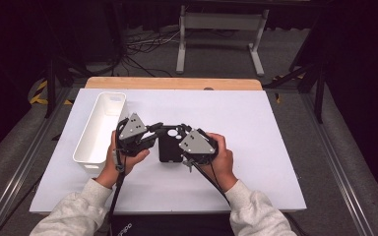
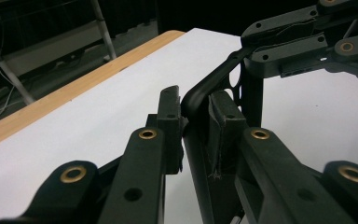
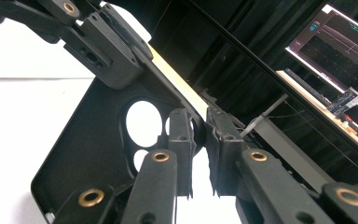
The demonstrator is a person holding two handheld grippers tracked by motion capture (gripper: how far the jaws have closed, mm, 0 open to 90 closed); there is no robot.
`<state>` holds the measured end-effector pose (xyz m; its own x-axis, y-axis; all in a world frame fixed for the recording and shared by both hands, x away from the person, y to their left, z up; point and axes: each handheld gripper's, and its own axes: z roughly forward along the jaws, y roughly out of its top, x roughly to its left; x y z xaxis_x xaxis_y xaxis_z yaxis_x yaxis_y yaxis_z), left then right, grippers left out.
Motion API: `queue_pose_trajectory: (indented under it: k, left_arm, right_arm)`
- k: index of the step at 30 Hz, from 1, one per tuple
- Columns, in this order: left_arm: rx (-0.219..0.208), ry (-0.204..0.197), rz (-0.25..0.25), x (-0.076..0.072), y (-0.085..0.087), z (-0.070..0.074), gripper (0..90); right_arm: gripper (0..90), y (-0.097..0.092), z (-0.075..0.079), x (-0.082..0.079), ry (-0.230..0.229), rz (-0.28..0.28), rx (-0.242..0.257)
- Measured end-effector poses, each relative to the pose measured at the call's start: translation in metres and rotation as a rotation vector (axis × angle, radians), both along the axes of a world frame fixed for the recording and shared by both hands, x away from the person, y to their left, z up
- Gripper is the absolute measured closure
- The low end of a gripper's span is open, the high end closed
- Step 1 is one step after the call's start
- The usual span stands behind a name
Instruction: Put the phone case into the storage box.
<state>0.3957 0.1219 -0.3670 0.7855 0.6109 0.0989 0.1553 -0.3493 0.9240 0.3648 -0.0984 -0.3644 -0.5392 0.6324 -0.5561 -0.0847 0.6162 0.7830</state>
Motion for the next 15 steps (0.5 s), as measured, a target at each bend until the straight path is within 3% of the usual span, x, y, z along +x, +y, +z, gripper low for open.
queue_pose_trajectory:
  k: [9, 15]
  left_arm:
    - [-0.009, 0.001, -0.029, -0.0012, 0.0025, 0.0011, 80.6]
    - [-0.017, -0.015, -0.033, -0.0027, 0.0036, 0.0011, 80.8]
  right_arm:
    - [81.2, -0.0019, 0.0009, 0.0006, 0.001, -0.001, 0.000]
    - [79.4, -0.0045, 0.0015, 0.0013, 0.020, 0.013, 0.040]
